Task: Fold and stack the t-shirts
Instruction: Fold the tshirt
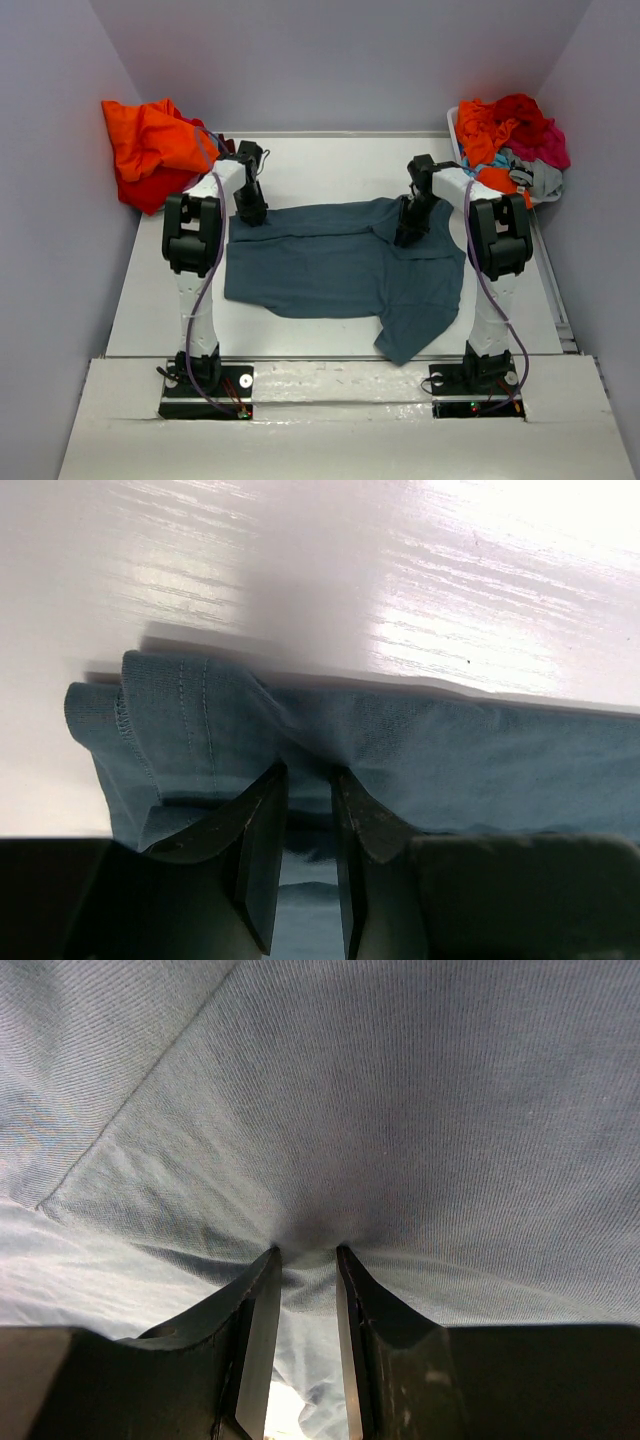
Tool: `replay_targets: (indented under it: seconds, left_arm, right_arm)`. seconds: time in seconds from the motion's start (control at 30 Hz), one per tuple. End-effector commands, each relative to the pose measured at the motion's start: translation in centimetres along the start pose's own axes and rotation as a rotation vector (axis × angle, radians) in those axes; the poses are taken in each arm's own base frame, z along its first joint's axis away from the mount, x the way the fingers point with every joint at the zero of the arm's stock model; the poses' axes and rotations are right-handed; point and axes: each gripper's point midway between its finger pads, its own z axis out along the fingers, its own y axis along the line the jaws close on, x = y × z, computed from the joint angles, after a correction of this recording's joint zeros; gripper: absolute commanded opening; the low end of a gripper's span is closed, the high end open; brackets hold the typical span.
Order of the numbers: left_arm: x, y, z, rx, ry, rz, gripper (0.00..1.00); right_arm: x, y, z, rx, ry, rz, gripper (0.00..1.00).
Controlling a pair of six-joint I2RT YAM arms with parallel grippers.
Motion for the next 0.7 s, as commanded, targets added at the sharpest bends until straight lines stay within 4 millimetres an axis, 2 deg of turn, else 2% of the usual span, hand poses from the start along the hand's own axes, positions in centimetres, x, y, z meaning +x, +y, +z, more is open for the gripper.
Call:
replay_targets:
  seconds: [0.0, 0.17, 0.27, 0.43, 0.57, 0.6, 0.67]
  left_arm:
    - [0.1, -0.5, 1.4, 0.003, 0.030, 0.002, 0.36]
    - [-1.1, -1.2, 2.5, 0.001, 0.025, -0.003, 0.39]
    - [-2.9, -1.6, 2.4, 0.011, 0.005, -0.013, 0.41]
    - [-4.2, -1.8, 2.8, 0.015, 0.003, -0.028, 0.41]
    - [-4.1, -1.7, 2.9, 0.015, 0.003, -0.027, 0.41]
    - [-4.0, -1.2, 3.1, 0.008, 0.008, -0.035, 0.41]
    - [-3.9, -1.1, 2.9, 0.011, 0.006, -0.034, 0.41]
  right_arm:
    - [-0.5, 1.1, -1.2, -0.026, -0.031, -0.031, 0.34]
    - [-0.5, 1.0, -1.2, -0.021, -0.028, -0.030, 0.34]
    - [-0.7, 1.1, -1.4, -0.019, -0.036, -0.033, 0.34]
    - [-1.4, 1.1, -1.8, -0.006, -0.059, -0.033, 0.34]
    - [-4.2, 2.3, -3.1, -0.024, -0.175, -0.007, 0.34]
    - [-5.6, 3.0, -4.1, -0.027, -0.222, 0.000, 0.34]
    - [-6.7, 3.5, -4.9, -0.029, -0.257, 0.024, 0.34]
